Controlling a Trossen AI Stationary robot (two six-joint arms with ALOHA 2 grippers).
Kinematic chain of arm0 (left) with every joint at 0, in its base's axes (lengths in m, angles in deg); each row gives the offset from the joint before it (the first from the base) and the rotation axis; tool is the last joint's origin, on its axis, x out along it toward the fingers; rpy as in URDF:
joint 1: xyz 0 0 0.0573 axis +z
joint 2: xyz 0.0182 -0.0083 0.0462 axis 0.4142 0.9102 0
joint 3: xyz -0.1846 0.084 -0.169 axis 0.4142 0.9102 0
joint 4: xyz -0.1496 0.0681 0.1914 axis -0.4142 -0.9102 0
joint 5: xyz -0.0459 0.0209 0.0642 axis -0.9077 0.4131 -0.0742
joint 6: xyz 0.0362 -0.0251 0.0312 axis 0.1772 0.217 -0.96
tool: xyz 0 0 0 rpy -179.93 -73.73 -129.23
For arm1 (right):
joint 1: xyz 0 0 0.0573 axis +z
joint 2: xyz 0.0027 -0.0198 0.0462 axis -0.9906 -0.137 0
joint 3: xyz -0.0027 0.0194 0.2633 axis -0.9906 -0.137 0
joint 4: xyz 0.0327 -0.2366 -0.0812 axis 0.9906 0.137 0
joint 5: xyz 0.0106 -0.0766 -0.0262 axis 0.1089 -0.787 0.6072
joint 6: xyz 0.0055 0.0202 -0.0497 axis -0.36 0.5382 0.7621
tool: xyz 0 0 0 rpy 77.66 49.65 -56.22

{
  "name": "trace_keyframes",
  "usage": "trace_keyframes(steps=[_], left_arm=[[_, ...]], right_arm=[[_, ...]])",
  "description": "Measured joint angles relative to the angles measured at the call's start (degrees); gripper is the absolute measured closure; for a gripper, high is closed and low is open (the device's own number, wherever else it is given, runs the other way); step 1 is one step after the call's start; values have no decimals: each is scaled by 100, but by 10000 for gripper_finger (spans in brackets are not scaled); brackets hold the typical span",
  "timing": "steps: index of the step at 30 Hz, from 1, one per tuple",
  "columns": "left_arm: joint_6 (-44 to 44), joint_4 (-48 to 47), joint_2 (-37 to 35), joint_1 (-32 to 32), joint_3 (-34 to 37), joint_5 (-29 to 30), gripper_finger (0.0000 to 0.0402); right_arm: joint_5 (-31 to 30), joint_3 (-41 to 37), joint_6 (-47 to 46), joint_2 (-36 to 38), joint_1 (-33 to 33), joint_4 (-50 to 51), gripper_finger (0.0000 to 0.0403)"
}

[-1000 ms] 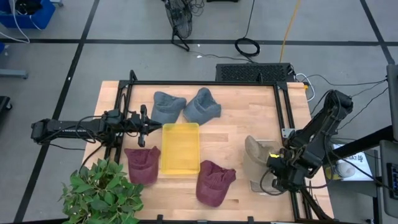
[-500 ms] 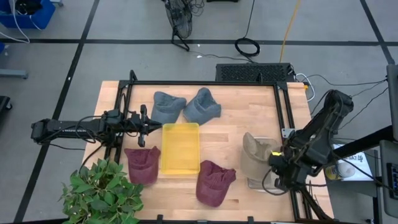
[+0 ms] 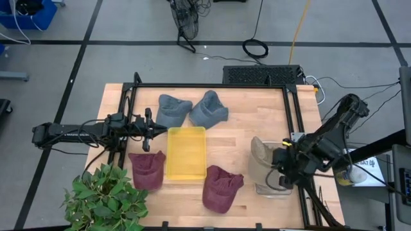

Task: Pick & Place hat
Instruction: Put the brown cap into the transparent bin

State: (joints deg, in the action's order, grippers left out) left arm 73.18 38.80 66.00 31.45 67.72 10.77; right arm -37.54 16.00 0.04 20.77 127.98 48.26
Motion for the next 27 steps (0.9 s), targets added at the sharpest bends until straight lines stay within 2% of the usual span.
trace_keyframes(steps=[9,12,14,18,22,25,27], left_arm=[[11,-6,0,0,0,6,360],[9,-19,0,-2,0,6,360],[11,-23,-2,0,0,6,360],[11,-66,0,-1,0,7,360],[13,-61,0,0,0,9,360],[12,-57,-1,0,0,11,360],[13,-54,0,0,0,11,360]], right_arm=[[875,-242,555,-10,-777,36,214],[1225,-442,660,-88,-838,-28,184],[1242,-564,655,-129,-838,-120,172],[1236,-784,753,-187,-838,-252,164],[1234,-1103,699,-193,-838,-236,173],[1231,-1308,664,-187,-838,-265,196],[1239,-1400,614,-184,-836,-289,228]])
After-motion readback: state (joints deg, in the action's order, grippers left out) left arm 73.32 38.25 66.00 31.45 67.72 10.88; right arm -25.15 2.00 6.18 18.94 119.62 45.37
